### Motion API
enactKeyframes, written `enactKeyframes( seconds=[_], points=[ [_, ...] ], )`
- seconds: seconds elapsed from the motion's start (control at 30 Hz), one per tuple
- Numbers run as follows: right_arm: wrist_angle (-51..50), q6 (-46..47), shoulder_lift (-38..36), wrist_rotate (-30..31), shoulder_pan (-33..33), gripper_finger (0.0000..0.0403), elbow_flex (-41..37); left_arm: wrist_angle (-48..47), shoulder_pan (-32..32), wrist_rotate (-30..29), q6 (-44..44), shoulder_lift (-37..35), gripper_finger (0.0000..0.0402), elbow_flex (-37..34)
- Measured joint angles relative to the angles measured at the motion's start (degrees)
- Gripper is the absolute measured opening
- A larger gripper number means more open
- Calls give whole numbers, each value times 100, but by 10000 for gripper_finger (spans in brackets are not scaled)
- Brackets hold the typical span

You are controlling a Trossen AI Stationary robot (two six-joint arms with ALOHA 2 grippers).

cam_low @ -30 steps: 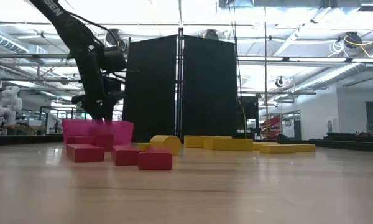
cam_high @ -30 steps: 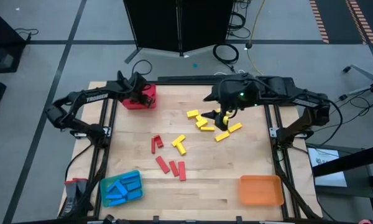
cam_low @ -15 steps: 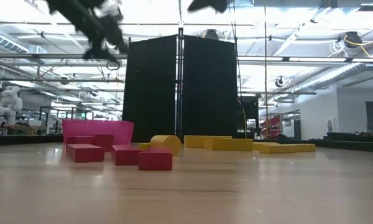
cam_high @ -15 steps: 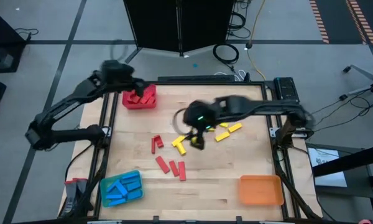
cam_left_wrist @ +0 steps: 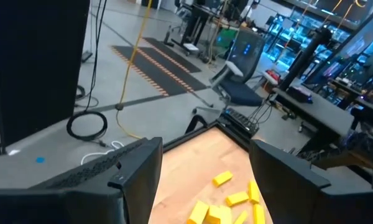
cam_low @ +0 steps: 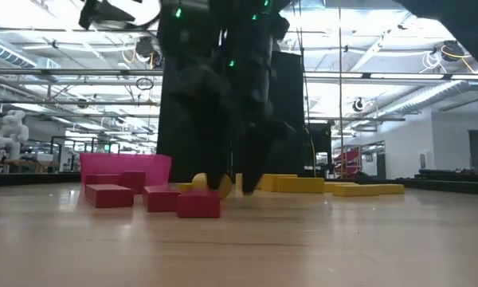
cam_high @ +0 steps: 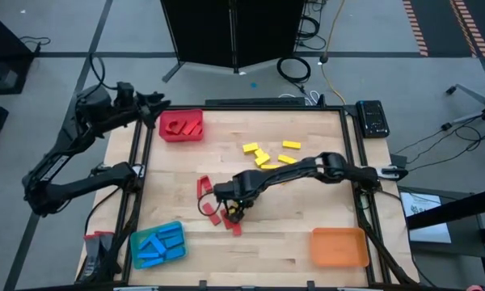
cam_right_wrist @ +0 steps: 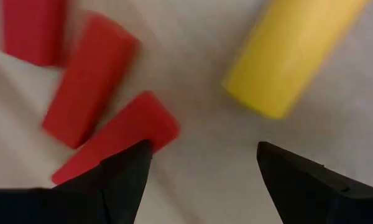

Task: Sort blocks
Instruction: Put the red block into the red bin

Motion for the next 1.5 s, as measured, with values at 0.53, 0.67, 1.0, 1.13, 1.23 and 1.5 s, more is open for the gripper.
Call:
enactKeyframes(
  seconds=[0.53, 0.67, 1.0, 1.13, 1.23, 1.5],
  points=[
    [623, 655, -362, 371, 73, 293, -35, -6, 0, 3, 15, 25, 246, -2],
    [949, -791, -1033, 845, 315, 293, 26, -6, 0, 9, 22, 25, 246, -2],
    [1506, -2444, -898, 1006, 463, 293, -4, -126, 0, 26, 234, 37, 246, -7],
    [1911, -3260, -873, 983, 457, 293, -6, -377, 0, 24, 446, 38, 246, -7],
    [1925, -3463, -892, 941, 421, 293, -2, -517, 0, 24, 461, 38, 246, -7],
    [1476, -4070, -515, 22, 657, 293, -2, -636, -1, 24, 479, 36, 246, -7]
  ],
)
